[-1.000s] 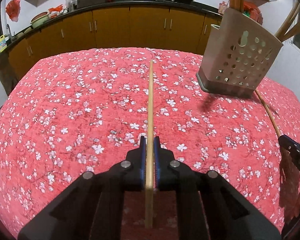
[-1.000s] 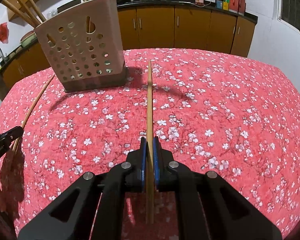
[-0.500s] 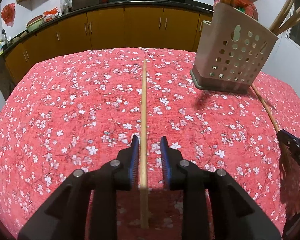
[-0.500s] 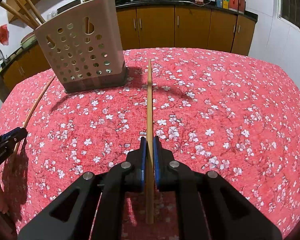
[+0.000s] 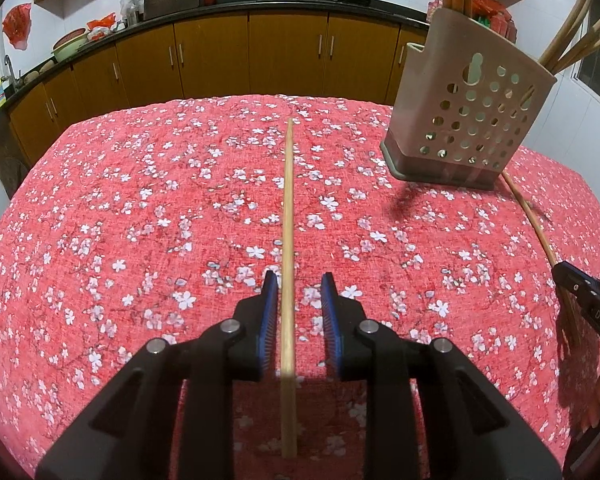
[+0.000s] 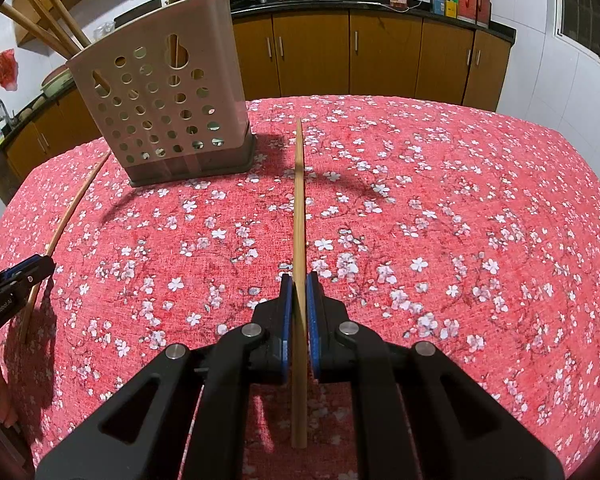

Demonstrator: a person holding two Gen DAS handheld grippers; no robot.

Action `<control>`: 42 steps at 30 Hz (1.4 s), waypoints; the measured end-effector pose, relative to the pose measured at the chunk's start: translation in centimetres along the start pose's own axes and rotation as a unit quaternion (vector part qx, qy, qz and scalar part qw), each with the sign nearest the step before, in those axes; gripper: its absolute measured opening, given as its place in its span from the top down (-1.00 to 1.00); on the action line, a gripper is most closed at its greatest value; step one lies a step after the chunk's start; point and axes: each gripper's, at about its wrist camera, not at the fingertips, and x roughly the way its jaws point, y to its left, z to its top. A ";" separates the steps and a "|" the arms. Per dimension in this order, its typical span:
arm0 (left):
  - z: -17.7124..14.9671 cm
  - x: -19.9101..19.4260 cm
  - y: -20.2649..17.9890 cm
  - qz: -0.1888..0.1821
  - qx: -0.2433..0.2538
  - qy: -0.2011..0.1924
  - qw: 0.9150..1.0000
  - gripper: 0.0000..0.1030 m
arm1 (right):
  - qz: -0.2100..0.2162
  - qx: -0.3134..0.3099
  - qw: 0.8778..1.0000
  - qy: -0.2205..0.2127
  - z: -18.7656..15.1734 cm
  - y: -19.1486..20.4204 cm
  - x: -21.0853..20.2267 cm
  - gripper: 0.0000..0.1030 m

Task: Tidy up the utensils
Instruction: 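Lower the left tool onto a chopstick and close while the right tool grasps the last one, then lift both held chopsticks upright and insert them into the beige holder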

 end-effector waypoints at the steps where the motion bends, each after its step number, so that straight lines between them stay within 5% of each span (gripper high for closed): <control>1: 0.0 0.0 0.0 0.000 0.000 0.000 1.000 0.53 | 0.000 0.000 1.000 0.000 0.0 0.0 0.0 0.83; 29: -2.1 -1.9 1.1 -0.019 0.010 0.005 1.000 0.56 | 0.000 0.004 1.000 0.001 -0.2 0.0 -0.2 0.83; 35: -2.2 -2.3 2.1 -0.014 -0.005 0.005 1.000 0.84 | 0.004 0.008 1.000 0.001 -0.2 0.0 -0.3 0.84; 42: -1.8 -2.4 2.1 -0.018 0.002 0.019 1.000 0.85 | 0.010 0.016 1.000 -0.011 -0.2 -0.3 -1.3 0.85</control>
